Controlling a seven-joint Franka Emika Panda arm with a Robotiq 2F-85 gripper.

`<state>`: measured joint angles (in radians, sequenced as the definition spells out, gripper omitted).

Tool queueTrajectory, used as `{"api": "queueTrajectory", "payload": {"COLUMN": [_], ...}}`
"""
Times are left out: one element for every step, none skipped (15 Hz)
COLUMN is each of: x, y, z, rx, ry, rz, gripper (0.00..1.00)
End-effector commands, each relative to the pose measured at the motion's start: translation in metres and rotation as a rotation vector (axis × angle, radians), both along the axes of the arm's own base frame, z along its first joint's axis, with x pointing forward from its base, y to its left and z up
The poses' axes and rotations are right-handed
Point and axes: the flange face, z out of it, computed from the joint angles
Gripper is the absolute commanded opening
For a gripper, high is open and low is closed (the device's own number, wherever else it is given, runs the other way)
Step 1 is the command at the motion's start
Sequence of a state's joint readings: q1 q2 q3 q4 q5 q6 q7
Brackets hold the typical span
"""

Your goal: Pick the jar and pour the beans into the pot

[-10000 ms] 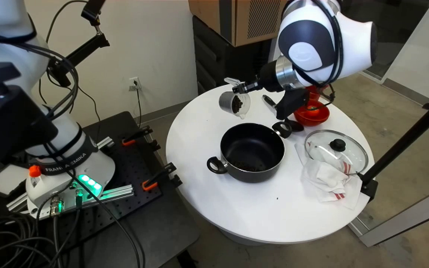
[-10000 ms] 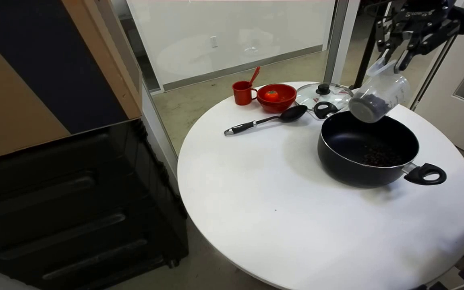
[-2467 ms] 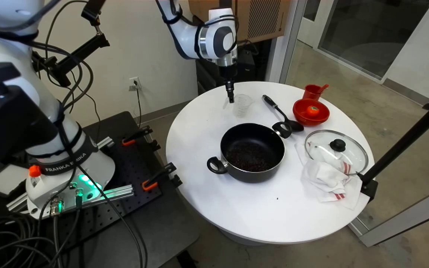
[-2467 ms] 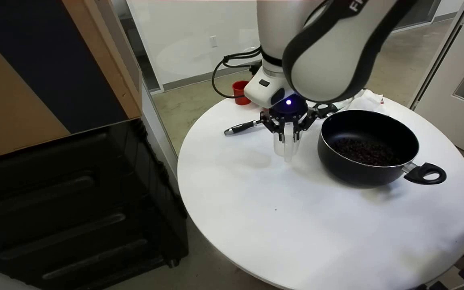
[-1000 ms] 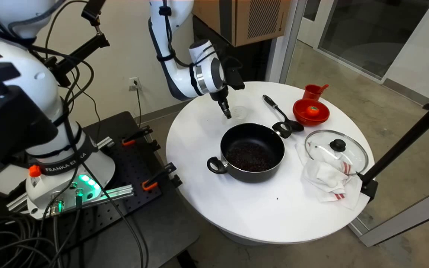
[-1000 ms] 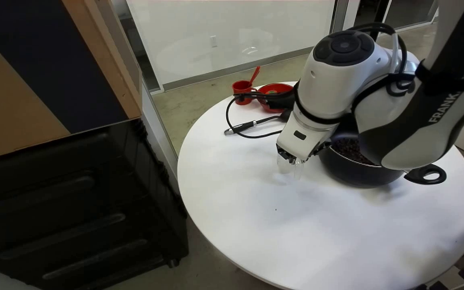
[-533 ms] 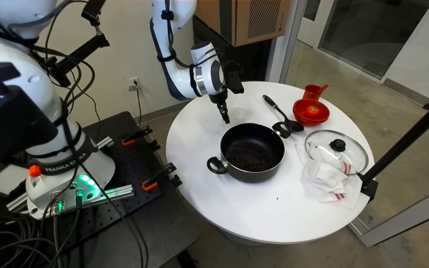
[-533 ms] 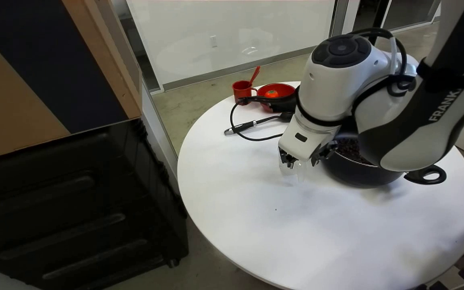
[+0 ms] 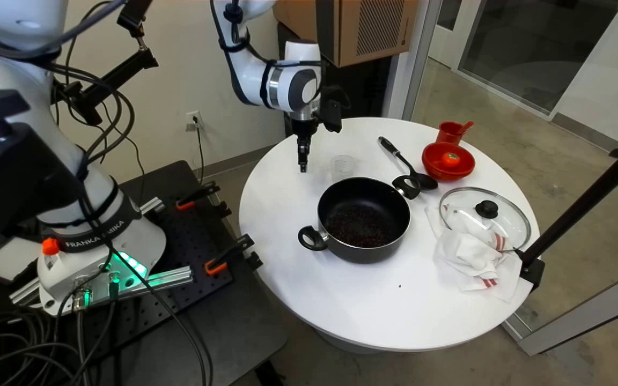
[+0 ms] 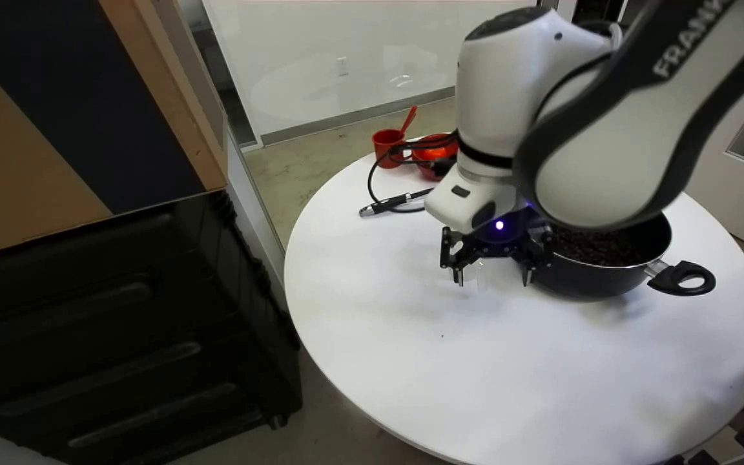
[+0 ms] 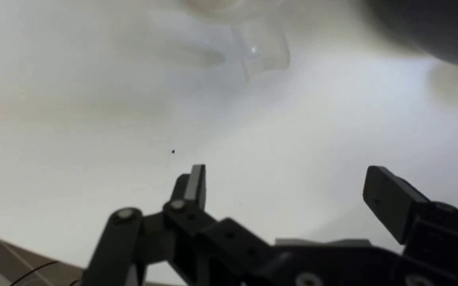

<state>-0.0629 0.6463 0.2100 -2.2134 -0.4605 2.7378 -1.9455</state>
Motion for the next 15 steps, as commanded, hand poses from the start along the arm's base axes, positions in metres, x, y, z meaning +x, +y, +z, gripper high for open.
{"api": "queueTrajectory", "payload": {"x": [0.015, 0.024, 0.035, 0.044, 0.055, 0.065, 0.073, 0.08, 0.086, 0.091, 0.095, 0.097, 0.099, 0.101, 0.102], "y": [0.0, -0.004, -0.009, -0.015, -0.021, -0.029, -0.036, -0.045, -0.052, -0.061, -0.068, -0.075, -0.082, -0.089, -0.095], "z": [0.061, 0.077, 0.096, 0.112, 0.129, 0.145, 0.159, 0.171, 0.182, 0.192, 0.2, 0.208, 0.215, 0.22, 0.225], "rx": [0.087, 0.1, 0.11, 0.12, 0.125, 0.127, 0.126, 0.128, 0.126, 0.121, 0.117, 0.115, 0.107, 0.102, 0.089], "ry": [0.125, 0.11, 0.081, 0.05, -0.003, -0.047, -0.084, -0.123, -0.156, -0.191, -0.225, -0.259, -0.297, -0.328, -0.359], "rz": [-0.126, -0.187, -0.257, -0.321, -0.371, -0.412, -0.458, -0.5, -0.546, -0.59, -0.634, -0.679, -0.72, -0.767, -0.81], "gripper": [1.0, 1.0, 1.0, 1.0, 1.0, 1.0, 1.0, 1.0, 1.0, 1.0, 1.0, 1.0, 1.0, 1.0, 1.0]}}
